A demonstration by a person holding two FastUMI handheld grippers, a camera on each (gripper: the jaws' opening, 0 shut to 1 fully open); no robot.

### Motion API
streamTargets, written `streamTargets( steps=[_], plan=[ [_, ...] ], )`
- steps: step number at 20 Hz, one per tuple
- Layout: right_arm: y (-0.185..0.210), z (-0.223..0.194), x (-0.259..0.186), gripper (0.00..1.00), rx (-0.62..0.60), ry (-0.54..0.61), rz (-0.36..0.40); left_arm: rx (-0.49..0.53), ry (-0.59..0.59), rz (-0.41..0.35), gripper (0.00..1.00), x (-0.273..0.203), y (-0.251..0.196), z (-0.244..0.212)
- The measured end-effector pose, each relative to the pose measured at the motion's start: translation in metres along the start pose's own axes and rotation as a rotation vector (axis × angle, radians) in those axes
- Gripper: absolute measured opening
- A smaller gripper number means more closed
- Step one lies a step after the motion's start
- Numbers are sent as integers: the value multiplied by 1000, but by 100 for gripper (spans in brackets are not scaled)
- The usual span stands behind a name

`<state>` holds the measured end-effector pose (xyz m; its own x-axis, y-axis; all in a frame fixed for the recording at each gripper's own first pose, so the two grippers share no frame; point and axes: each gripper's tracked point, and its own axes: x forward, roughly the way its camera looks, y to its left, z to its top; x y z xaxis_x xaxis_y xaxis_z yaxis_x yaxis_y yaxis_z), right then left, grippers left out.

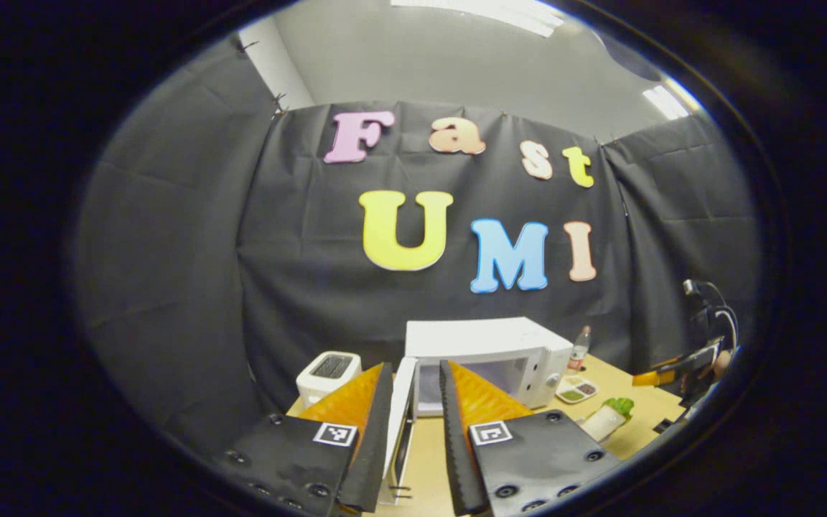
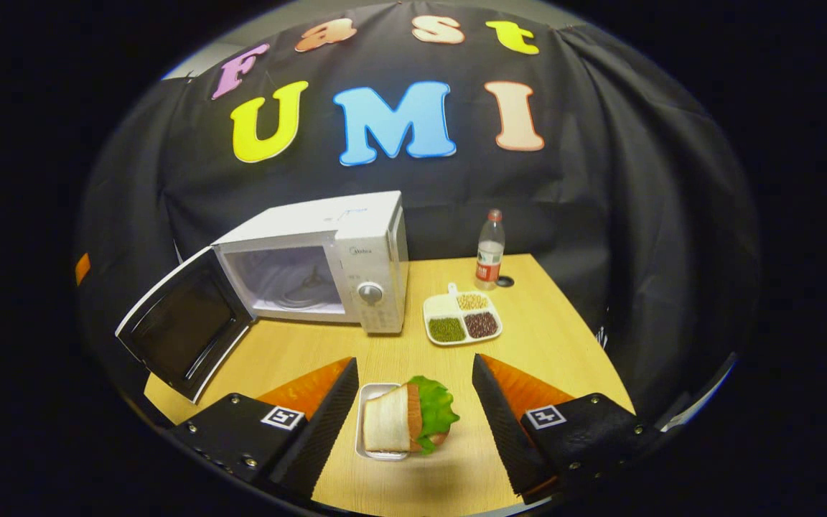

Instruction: Open the microwave oven with the left hand, put the food in, and close the microwave oven.

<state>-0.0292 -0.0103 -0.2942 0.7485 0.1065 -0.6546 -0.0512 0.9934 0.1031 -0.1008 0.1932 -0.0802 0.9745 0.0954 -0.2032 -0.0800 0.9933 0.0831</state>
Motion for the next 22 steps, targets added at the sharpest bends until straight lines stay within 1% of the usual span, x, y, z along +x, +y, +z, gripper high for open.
streamTargets(
  steps=[3,4,6,8,9,10,12,13,14,15,16,17,18,19,20,21,22],
  plan=[
    [-6,-39,15,96,72,157,57,30,-70,-19,100,21,-56,38],
    [-8,-53,18,96,89,197,77,28,-89,-41,98,25,-76,48],
    [-14,-74,24,96,113,260,103,19,-108,-86,99,32,-113,62],
    [-12,-88,32,97,135,305,141,33,-107,-107,94,37,-134,67],
    [-12,-94,37,95,146,326,157,40,-102,-103,91,40,-140,67],
    [-11,-98,38,100,158,346,175,41,-93,-98,100,43,-146,65],
    [-11,-105,44,100,181,384,201,37,-74,-78,100,46,-152,61],
    [-9,-106,45,98,193,399,216,37,-64,-66,100,48,-154,60],
    [-6,-107,50,90,206,408,230,38,-55,-52,97,48,-156,59],
    [-3,-107,51,72,221,418,254,42,-49,-37,97,48,-158,59],
    [-1,-104,49,65,236,425,278,48,-45,-24,97,47,-159,59],
    [3,-107,50,48,236,440,320,56,-43,-11,97,46,-160,60],
    [3,-104,47,48,250,439,341,62,-41,0,97,46,-163,59],
    [6,-104,48,27,252,459,373,63,-37,5,97,45,-165,59],
    [5,-106,48,27,235,463,389,58,-35,9,97,43,-167,58],
    [6,-100,49,20,257,448,404,52,-34,13,100,41,-166,58],
    [6,-100,44,13,242,458,406,46,-33,15,100,39,-166,59]
  ],
)
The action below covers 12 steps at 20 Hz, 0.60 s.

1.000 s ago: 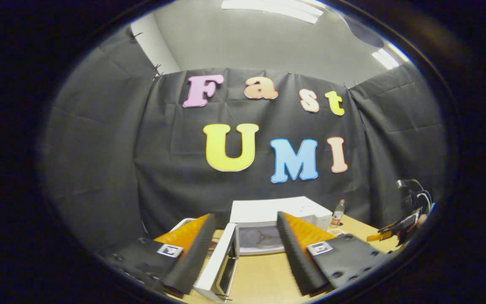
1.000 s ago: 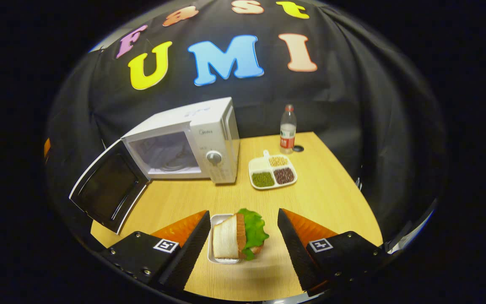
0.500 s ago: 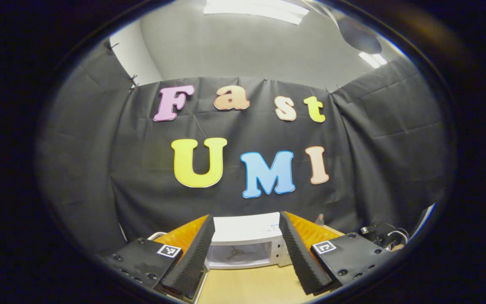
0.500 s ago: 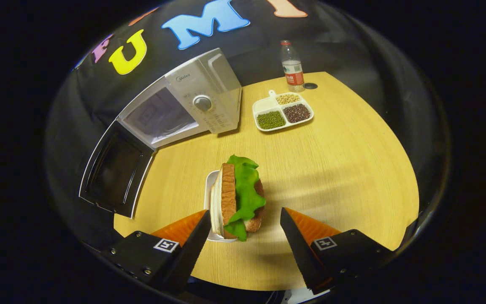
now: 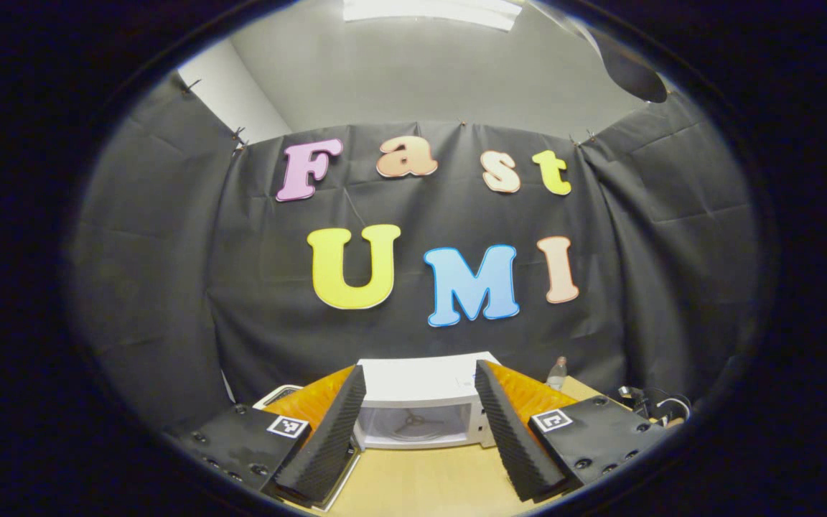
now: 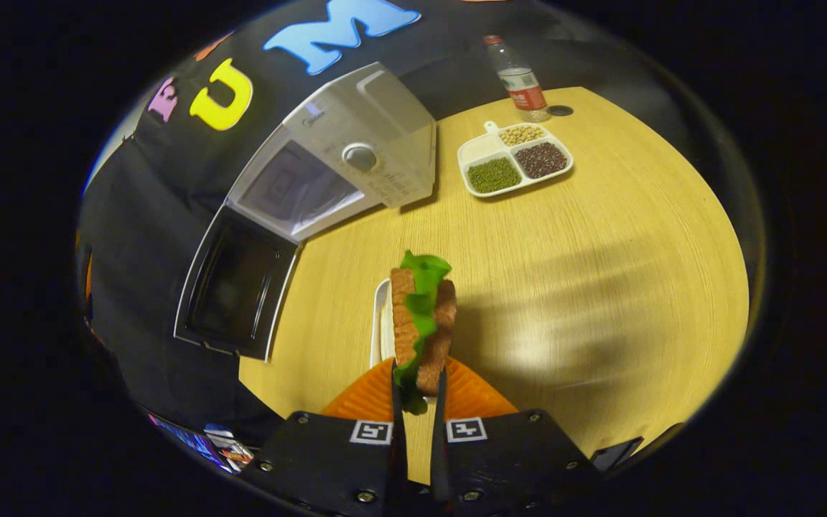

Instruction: Open the microwave oven with the left hand, put the food in, and close the microwave oven.

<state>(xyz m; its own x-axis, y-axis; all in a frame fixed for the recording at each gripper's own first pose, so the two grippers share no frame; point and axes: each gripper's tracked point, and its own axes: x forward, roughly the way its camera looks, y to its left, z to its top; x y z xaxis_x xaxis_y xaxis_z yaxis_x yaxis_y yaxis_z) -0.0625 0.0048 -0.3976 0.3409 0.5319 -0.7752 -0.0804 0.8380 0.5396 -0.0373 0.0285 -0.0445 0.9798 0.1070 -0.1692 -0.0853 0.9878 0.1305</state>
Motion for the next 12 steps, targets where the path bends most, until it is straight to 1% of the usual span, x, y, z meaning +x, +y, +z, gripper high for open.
streamTargets(
  steps=[3,4,5,6,7,8,9,10,12],
  plan=[
    [7,4,-8,13,12,-32,-7,-5,-2,-10,100,-2,7,-2],
    [14,6,-12,13,26,-50,-2,-2,0,-15,97,-2,10,-3],
    [21,10,-16,13,41,-72,9,-2,-3,-17,100,-3,16,-2],
    [31,13,-19,13,54,-98,23,-7,-6,-22,100,-4,22,-1],
    [42,18,-22,13,68,-121,44,-16,-11,-27,97,-4,29,2],
    [58,22,-24,13,87,-149,77,-25,-18,-30,100,-5,36,5],
    [74,28,-27,13,111,-176,115,-33,-22,-35,91,-5,43,6],
    [89,33,-28,13,138,-205,150,-39,-26,-41,100,-6,50,6],
    [118,44,-29,13,194,-260,214,-41,-32,-52,100,-9,67,7]
  ],
)
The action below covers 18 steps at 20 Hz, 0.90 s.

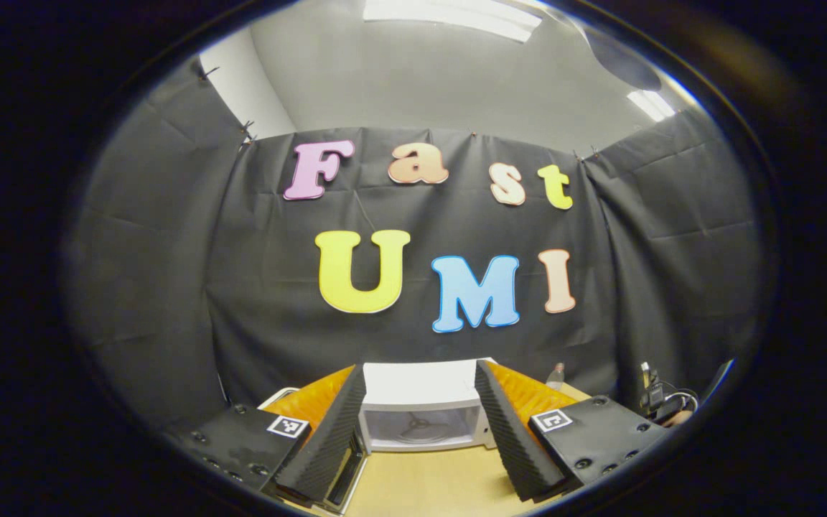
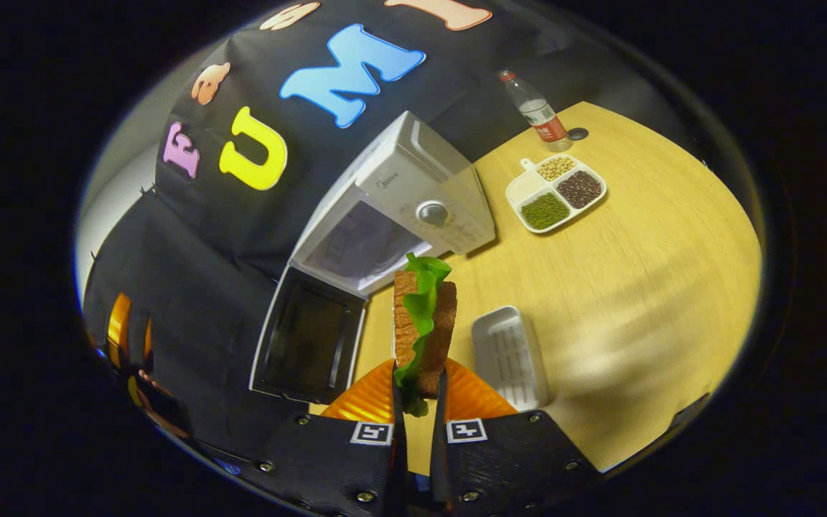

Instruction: Open the microwave oven with the left hand, put the food in, and close the microwave oven.

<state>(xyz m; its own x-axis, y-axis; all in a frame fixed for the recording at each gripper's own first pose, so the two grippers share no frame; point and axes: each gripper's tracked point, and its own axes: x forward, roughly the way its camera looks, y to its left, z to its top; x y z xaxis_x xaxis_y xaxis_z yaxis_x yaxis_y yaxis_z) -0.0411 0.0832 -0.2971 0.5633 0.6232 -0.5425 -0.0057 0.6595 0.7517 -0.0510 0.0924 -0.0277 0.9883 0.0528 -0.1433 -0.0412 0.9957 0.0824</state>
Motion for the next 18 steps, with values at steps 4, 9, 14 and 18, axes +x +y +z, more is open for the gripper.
streamTargets(
  steps=[4,9,14,18],
  plan=[
    [45,6,25,13,115,-87,95,5,-8,-37,91,-8,30,1],
    [80,11,59,13,250,-168,164,-11,-17,-75,100,-14,68,2],
    [99,17,87,13,358,-239,192,-50,-18,-66,98,-23,100,-1],
    [102,27,113,12,438,-283,199,-53,-30,-40,93,-23,120,-3]
  ],
)
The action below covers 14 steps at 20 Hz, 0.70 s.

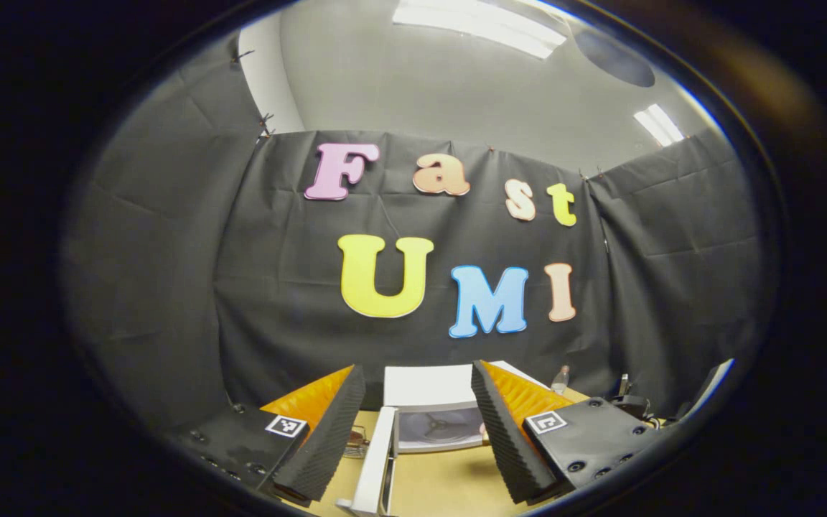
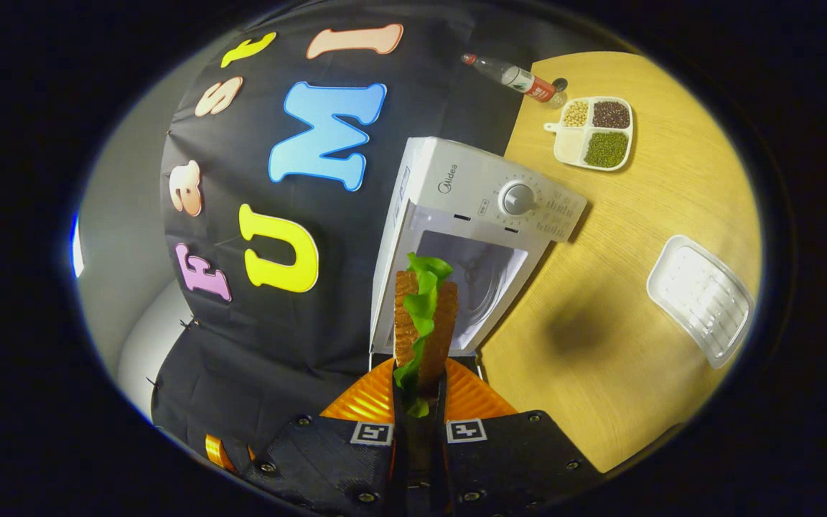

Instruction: Open the microwave oven with the left hand, put the food in, and close the microwave oven.

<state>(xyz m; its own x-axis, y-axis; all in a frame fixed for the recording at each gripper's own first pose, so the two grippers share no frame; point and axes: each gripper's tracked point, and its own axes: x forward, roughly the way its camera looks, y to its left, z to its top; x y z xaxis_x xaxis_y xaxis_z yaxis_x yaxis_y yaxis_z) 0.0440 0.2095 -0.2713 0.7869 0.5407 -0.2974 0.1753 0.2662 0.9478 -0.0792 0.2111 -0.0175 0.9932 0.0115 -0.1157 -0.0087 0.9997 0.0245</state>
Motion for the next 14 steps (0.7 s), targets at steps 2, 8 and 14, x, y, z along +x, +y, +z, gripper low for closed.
streamTargets(
  steps=[2,8,14],
  plan=[
    [-3,4,15,13,25,-33,-6,-5,16,15,97,1,8,-6],
    [-12,10,62,12,64,-85,-34,21,15,69,97,-2,25,-1],
    [-36,7,126,13,127,-169,-138,16,22,139,95,-12,43,-2]
  ],
)
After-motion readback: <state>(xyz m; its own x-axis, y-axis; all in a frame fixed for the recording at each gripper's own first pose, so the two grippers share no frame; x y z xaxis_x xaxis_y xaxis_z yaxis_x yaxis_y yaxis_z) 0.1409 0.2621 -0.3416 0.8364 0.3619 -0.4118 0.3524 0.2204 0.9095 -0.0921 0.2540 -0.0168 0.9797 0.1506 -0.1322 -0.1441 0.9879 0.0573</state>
